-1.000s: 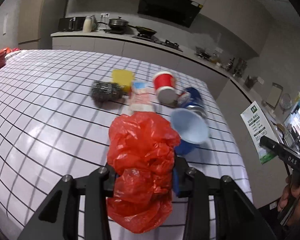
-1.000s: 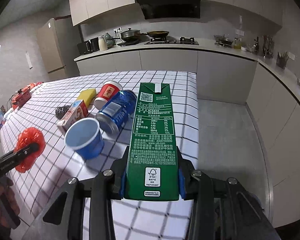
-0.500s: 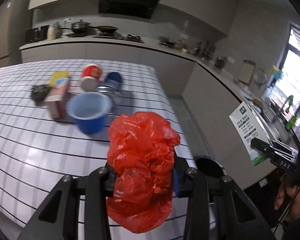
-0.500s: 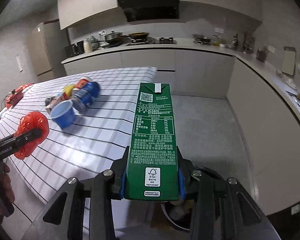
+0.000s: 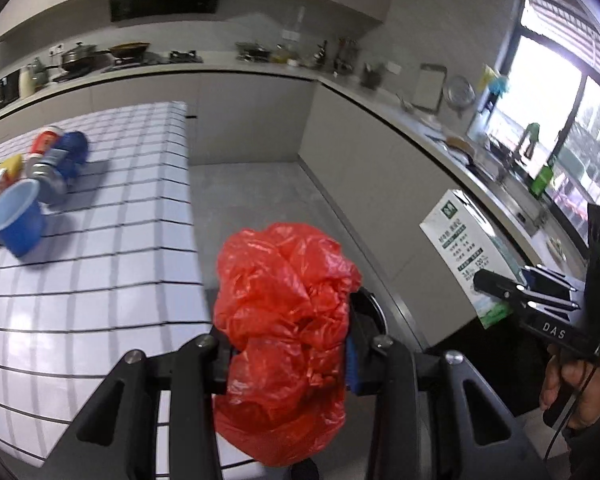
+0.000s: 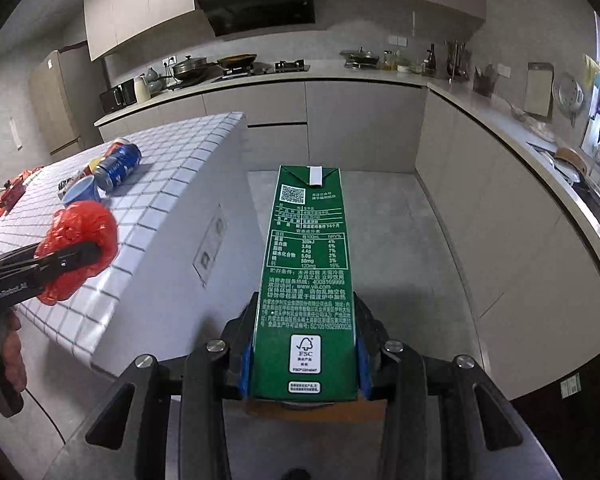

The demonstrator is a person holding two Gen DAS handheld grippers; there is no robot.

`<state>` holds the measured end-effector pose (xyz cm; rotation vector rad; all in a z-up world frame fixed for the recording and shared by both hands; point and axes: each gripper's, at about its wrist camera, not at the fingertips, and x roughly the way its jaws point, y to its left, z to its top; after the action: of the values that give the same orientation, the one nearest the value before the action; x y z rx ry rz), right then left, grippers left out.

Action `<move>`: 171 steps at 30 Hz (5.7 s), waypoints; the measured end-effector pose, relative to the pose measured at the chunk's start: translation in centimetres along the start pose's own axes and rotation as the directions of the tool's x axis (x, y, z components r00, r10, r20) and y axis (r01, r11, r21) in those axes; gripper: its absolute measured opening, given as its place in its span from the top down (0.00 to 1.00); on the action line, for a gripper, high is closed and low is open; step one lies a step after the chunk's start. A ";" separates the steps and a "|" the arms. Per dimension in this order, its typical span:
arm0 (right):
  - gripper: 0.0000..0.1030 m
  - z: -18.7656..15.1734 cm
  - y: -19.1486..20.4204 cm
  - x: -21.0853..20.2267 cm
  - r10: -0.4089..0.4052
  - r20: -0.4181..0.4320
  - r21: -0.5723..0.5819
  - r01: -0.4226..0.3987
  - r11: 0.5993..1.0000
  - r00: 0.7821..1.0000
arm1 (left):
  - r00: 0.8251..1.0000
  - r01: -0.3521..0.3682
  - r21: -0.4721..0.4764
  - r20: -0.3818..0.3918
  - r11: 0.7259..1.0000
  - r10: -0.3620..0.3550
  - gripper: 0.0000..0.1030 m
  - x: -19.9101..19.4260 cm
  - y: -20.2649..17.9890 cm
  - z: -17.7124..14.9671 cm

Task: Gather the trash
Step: 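Carry the red bag and green carton with both tools over the black bin, then open both tools to drop the bag and carton into the bin, then move both tools back toward the milk carton and blue cup, then grasp the blue cup with right tool while left tool grasps white milk carton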

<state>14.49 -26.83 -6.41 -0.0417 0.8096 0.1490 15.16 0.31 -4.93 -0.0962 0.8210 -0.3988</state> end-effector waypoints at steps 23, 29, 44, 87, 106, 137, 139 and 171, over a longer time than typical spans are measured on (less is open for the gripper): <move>0.61 -3.9 -5.0 7.8 0.112 -0.194 -0.166 -0.145 0.975 0.975 | 0.988 -0.056 -0.035 -0.145 0.998 0.050 0.62 9.0 -5.2 -2.5; 0.61 -5.4 -4.4 11.9 0.121 -0.276 -0.254 -0.194 0.948 0.954 | 0.977 -0.061 -0.068 -0.210 0.996 0.046 0.62 12.6 -4.2 -3.7; 0.51 -6.8 -2.8 21.0 0.139 -0.421 -0.403 -0.322 0.857 0.896 | 0.926 -0.105 -0.119 -0.373 0.987 0.054 0.32 19.6 -3.0 -7.1; 0.00 -1.0 -5.9 6.3 0.094 -0.066 -0.226 -0.107 0.968 0.993 | 0.970 -0.239 -0.135 -0.070 0.962 0.231 0.00 2.2 -4.9 -2.8; 0.00 4.8 11.1 5.4 0.210 -0.004 -0.248 -0.205 0.947 0.978 | 0.888 -0.413 -0.358 0.044 0.837 0.457 0.00 -8.8 10.4 -4.1; 0.00 9.4 36.7 12.0 0.299 0.000 -0.302 -0.285 0.910 0.954 | 0.870 -0.432 -0.428 0.035 0.794 0.492 0.02 -12.9 29.8 -5.4; 0.00 9.8 37.4 12.5 0.291 0.011 -0.297 -0.275 0.915 0.957 | 0.878 -0.419 -0.423 0.039 0.804 0.478 0.03 -12.4 30.5 -4.9; 0.22 13.8 39.4 23.7 0.292 -0.081 -0.288 -0.303 0.909 0.953 | 0.925 -0.352 -0.354 0.008 0.867 0.379 0.09 -4.1 34.8 1.2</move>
<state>34.67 16.16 -13.21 -0.2068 0.8211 0.5615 24.20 33.90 -9.48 -0.2781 0.8058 0.1140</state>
